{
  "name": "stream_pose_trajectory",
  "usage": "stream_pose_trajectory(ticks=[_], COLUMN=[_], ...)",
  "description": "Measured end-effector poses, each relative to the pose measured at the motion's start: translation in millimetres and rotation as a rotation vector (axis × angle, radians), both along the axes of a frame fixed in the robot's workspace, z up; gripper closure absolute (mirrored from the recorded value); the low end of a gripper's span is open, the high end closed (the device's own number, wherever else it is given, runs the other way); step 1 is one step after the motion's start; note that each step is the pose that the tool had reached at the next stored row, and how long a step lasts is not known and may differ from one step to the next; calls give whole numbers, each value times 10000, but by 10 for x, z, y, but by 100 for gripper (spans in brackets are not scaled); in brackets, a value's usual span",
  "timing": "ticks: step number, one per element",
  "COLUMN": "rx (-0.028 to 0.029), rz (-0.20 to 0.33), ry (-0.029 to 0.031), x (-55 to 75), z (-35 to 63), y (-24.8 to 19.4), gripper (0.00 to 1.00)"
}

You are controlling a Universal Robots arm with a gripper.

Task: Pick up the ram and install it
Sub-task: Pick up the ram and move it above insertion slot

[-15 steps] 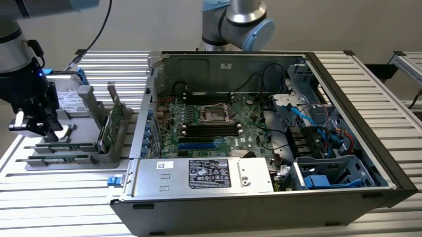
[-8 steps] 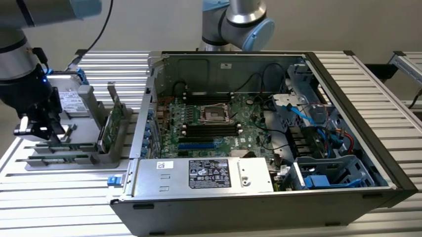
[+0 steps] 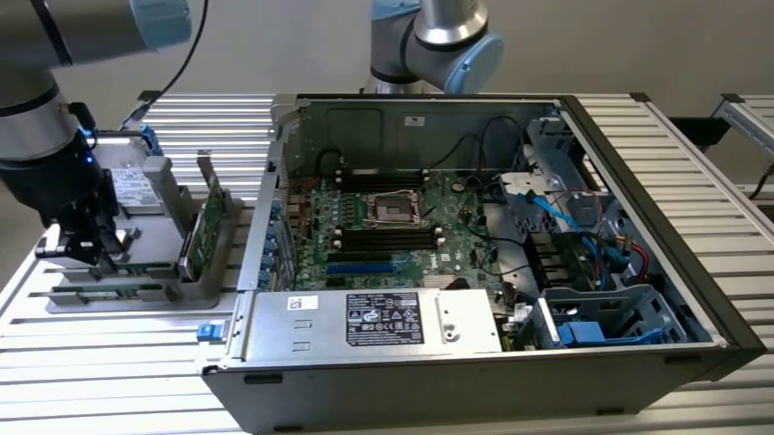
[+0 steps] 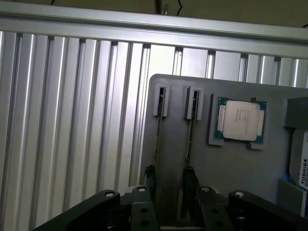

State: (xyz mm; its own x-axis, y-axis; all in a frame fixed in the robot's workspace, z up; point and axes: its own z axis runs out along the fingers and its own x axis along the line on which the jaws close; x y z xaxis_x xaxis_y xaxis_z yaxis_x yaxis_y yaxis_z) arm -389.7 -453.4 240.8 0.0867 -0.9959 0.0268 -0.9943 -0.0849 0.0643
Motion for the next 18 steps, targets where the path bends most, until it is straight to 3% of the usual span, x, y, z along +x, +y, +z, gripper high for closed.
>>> stream_pose_trajectory(ticks=[13, 18], rx=[1, -4], rz=[41, 65], ry=[1, 36], x=[-45, -50], z=[-238, -322], y=[-1, -8], gripper=[64, 64])
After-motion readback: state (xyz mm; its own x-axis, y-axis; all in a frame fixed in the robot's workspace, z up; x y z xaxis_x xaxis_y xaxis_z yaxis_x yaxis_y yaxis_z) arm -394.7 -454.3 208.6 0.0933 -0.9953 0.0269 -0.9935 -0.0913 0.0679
